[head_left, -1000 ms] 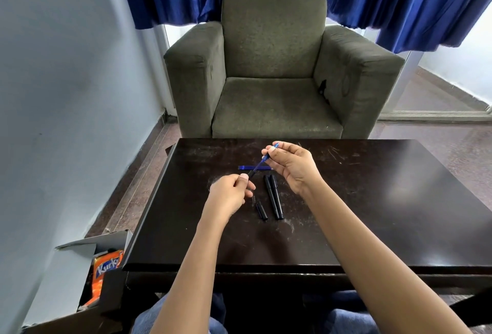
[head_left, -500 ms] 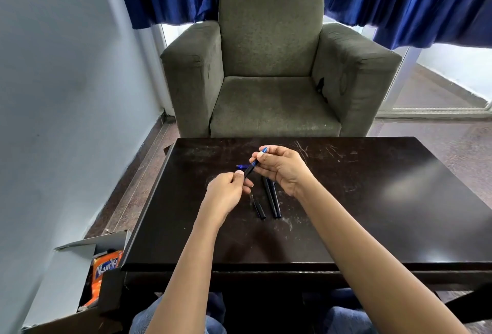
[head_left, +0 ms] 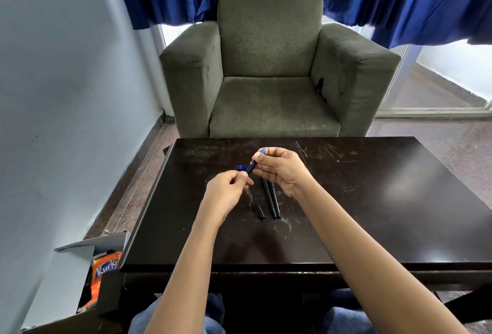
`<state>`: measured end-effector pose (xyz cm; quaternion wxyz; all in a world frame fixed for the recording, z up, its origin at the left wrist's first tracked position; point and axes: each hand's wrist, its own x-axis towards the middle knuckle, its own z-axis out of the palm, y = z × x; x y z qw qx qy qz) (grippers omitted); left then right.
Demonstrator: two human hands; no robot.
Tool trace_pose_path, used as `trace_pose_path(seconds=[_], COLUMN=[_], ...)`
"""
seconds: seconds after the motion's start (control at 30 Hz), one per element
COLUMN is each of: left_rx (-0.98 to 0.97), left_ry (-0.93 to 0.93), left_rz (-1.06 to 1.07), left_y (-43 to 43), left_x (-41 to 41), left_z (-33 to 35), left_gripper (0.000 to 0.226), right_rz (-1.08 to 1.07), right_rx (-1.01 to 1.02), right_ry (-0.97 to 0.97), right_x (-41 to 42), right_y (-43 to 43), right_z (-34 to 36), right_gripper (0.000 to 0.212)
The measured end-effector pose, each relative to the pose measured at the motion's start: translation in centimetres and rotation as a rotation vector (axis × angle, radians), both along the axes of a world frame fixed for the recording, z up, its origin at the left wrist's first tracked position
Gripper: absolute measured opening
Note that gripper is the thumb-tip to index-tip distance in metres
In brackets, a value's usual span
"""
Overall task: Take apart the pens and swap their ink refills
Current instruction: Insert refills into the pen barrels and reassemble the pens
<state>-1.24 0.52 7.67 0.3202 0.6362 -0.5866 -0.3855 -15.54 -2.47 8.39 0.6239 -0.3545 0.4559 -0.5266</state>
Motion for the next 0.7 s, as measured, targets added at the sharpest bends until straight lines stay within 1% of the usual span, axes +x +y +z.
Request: trace_pose_path(seconds=[0.07,0.1,0.17,0.3,0.33,0.43,0.47,0.63,0.7], left_rx=[-0.039,-0.045,-0.031,0.029,0.010,-0.039,-0.038,0.024,0.010], left_ry=[-0.012,-0.019,-0.031,-0.005,-0.018,-0.024,-0.014,-0.007,-0.014], left_rz=[0.004,0.008,0.017,0.031,0.027,0.022,0.024,0.023,0.014], left_y=[0.03,0.03,-0.04,-0.11,-0.08,0.02,0.05,-0.11,-0.08], left_x=[0.24,0.31,0.23,0.03,0.02,0.15,0.15,-0.12,-0.11], left_z=[-0.12,-0.19,-0.24,-0.04,-0.04,-0.10,-0.09,-0.11,-0.15], left_gripper=[0.016,0.016,0.021,0.044,0.043,0.023,0.021,0.035,0.036], right_rz=[0.007,0.010,0.012,-0.016,-0.019,-0.011,-0.010,-0.021,-0.027], right_rx=[0.002,0.001,-0.003,0.000,0.001,-0.002,-0.002,0.000,0.000], right_ry=[0.016,0.025,0.038,0.040,0.039,0.047,0.048,0.051,0.052], right_x=[-0.01,0.01,0.05,0.09,0.06,0.01,0.03,0.06,-0.02], right_y=[-0.05,-0.06,-0.09,-0.21,-0.24,-0.21,-0.19,-0.20,-0.24], right_z=[-0.14,-0.21,-0.34,-0.36,-0.36,-0.41,-0.44,-0.43,-0.41], right_gripper=[0.008,0.009,0.009,0.009,0.008,0.009,0.009,0.008,0.009])
